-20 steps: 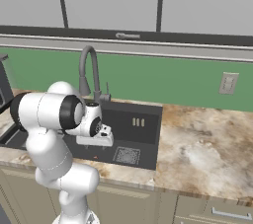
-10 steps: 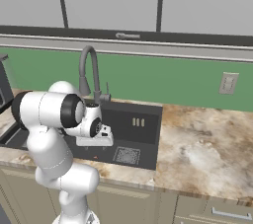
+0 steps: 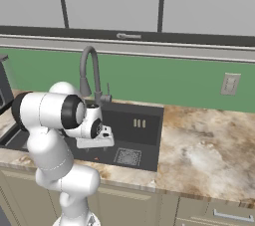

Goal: Pick up the dish brush and bar soap from the sink, and place them back in the cabinet, and close the cabinet doors.

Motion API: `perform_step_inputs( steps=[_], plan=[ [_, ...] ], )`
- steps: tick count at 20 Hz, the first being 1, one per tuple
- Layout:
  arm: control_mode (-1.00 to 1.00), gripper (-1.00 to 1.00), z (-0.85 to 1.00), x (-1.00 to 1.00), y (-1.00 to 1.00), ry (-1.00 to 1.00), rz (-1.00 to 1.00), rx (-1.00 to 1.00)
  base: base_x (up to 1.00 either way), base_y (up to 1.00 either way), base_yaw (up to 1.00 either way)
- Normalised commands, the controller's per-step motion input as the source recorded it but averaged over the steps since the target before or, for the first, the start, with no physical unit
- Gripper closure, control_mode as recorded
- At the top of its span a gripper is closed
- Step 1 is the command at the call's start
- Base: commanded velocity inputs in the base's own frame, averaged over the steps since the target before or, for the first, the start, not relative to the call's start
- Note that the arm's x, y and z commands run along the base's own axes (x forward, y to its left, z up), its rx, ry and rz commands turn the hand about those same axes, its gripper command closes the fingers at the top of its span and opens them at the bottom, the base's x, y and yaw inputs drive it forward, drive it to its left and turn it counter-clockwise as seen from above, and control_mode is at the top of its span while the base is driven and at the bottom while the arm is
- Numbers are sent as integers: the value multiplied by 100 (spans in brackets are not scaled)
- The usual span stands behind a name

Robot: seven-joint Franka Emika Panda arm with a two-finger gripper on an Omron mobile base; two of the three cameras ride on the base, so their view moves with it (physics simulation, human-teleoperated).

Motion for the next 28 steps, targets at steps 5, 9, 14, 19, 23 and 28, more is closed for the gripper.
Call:
perform_step_inputs(
  steps=[5,9,14,19,23,28],
  plan=[
    [-100,-100,0,1,0,0,7,0,0,0,0],
    [-100,-100,0,4,0,0,6,0,0,0,0],
    [-100,-100,0,9,0,0,4,0,0,0,0],
    [-100,-100,0,11,0,0,3,0,0,0,0],
    [-100,-100,0,11,2,0,2,0,0,0,0],
    [-100,-100,0,9,13,0,0,0,0,0,0]
  ],
)
